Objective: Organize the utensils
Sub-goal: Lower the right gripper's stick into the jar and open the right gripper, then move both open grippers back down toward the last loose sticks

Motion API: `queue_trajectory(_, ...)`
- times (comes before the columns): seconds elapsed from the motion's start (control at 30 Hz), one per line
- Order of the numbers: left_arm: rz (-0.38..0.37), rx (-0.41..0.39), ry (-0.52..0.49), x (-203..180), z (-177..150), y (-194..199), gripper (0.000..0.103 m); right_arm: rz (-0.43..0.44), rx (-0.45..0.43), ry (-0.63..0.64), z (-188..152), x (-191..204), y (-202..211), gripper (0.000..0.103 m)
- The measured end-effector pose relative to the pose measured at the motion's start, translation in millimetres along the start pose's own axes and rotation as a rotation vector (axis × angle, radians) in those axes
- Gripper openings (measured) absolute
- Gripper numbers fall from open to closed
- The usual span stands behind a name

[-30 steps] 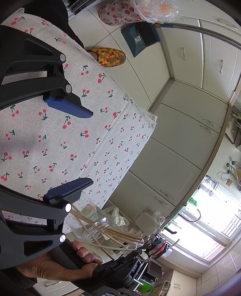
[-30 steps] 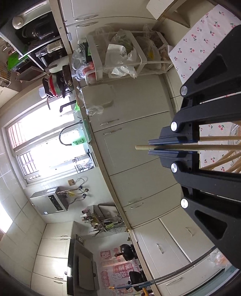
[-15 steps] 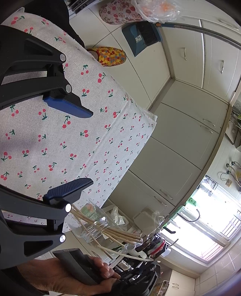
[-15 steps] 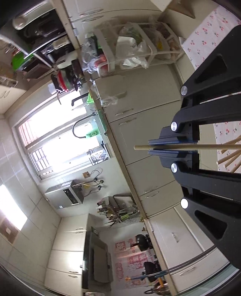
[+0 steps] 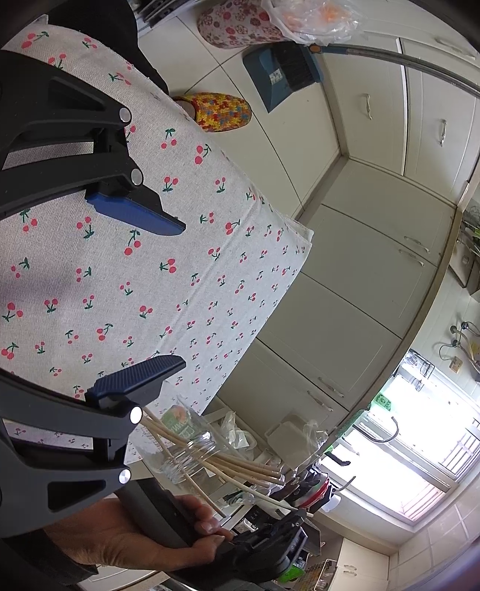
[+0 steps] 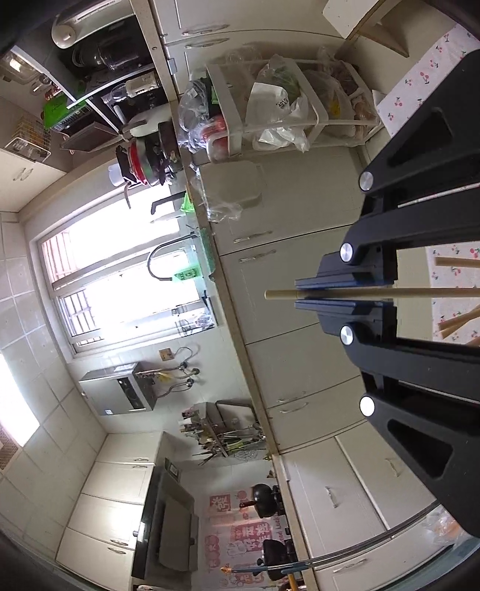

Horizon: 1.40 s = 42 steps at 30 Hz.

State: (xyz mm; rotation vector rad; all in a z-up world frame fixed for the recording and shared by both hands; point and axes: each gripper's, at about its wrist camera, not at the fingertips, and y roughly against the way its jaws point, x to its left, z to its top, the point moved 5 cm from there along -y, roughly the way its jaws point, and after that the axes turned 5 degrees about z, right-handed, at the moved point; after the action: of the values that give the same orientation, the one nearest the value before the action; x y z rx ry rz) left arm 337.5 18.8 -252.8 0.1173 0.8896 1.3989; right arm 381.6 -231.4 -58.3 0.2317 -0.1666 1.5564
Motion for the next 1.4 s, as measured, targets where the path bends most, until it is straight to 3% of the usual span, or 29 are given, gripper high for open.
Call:
queue_trajectory(0.17,0.001,0.0,-0.003,-0.9,-0.3,-0.5,0.064,0.017,0.086,-0.006,-18.1,-1.6,7.4,0.008)
queue_trajectory(0.23,0.005,0.0,-0.006,-2.0,-0.5,-1.1,0.064,0.038,0.129,0.002,-26.3,0.6,13.5,0.035)
queue_trajectory(0.33,0.01,0.004,-0.01,-3.0,-0.8,-2.0,0.064,0.07,0.199,0.051,-38.2,6.2,23.6,0.04)
queue_trajectory(0.5,0.022,0.016,-0.023,-4.0,-1.3,-4.5,0.067,0.048,0.226,0.103,-33.7,3.8,75.3,0.047)
queue_trajectory(0.57,0.027,0.022,-0.033,-5.2,-1.5,-5.1,0.068,0.009,0.297,0.129,-45.4,-1.5,99.7,0.047)
queue_trajectory(0.6,0.032,0.024,-0.043,-6.9,-1.5,-4.9,0.068,-0.014,0.394,0.142,-65.0,-6.9,113.2,0.047)
queue_trajectory(0.77,0.052,0.083,-0.107,-21.8,-13.4,2.2,0.069,-0.058,0.749,0.111,-156.2,-29.9,143.9,0.022)
queue_trajectory(0.9,0.049,0.127,-0.189,-40.2,-28.0,14.3,0.07,-0.06,0.838,0.078,-187.7,-38.0,144.6,0.021)
queue_trajectory(1.03,0.038,0.16,-0.283,-66.4,-40.9,22.8,0.072,-0.024,0.848,0.065,-186.1,-36.8,140.7,0.021)
queue_trajectory(1.17,0.042,0.171,-0.304,-79.0,-44.8,27.4,0.073,0.013,0.851,0.023,-186.9,-36.2,145.3,0.026)
queue_trajectory(1.3,0.059,0.197,-0.307,-85.2,-49.4,27.7,0.073,-0.004,0.897,0.155,-191.5,-27.2,146.9,0.026)
queue_trajectory(1.4,0.057,0.226,-0.363,-98.0,-58.2,25.9,0.074,-0.008,0.92,0.2,-188.8,-36.9,156.1,0.017)
